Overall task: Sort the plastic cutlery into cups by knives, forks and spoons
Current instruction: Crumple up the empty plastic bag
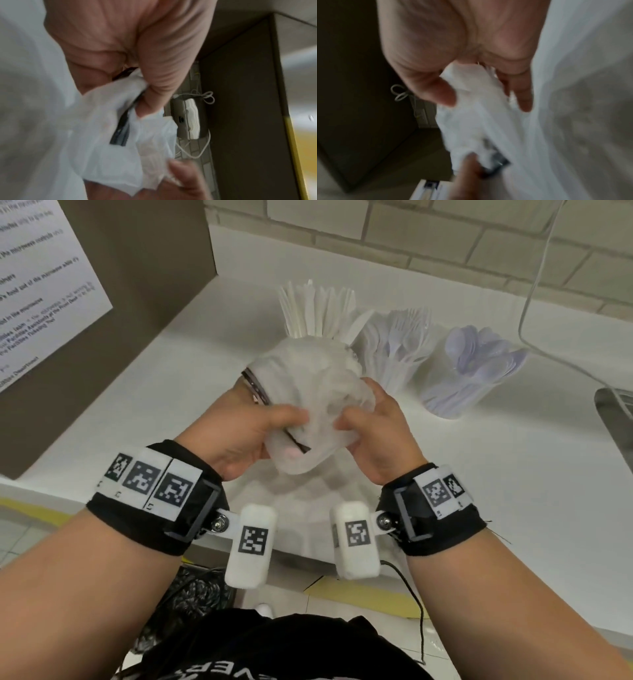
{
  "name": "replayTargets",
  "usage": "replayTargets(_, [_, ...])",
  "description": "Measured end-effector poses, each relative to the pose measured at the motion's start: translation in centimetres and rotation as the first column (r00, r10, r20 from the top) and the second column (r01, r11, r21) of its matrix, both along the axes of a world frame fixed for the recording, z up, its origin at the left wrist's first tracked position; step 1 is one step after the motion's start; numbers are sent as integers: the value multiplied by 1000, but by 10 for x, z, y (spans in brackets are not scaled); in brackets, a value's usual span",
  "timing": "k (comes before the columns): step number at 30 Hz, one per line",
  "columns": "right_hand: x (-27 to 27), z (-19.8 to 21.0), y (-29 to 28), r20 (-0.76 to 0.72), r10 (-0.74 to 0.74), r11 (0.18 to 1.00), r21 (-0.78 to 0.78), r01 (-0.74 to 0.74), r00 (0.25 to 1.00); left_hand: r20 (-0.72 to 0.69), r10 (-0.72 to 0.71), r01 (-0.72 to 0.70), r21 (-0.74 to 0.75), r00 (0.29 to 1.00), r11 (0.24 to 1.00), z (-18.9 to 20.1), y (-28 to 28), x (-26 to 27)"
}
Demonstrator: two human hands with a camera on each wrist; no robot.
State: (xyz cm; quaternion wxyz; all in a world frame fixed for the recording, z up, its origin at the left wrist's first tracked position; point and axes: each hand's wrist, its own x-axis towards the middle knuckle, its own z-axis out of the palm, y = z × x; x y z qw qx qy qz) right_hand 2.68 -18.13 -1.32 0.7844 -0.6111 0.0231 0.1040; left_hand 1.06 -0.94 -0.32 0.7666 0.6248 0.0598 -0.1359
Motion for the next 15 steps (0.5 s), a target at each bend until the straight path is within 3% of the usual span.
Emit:
replayTargets(2, [-2,4,-7,-100,119,983,152,-103,988,94,100,-119,226,991,967,-6,9,3])
replayTargets(5, [-5,3,-8,-112,197,977,-64,-204,974,197,80,-151,375,977,915,-12,12,1])
replayTargets(7, [-5,-1,-3,-52,176,976,-119,-181,983,168,84,-123,239,982,963,-10,9,-3])
replayTargets(10, [-5,-2,-1,-42,43,999,25,-42,998,47,35,-32,-65,998,997,-8,12,-9])
replayTargets(12, [-6,0,0,-41,16,997,79,-13,999,27,-52,55,-86,998,995,-9,17,-13])
replayTargets(15, [-14,3,4,-24,104,994,33,-103,994,77,-116,115,15,990,993,-15,26,-15])
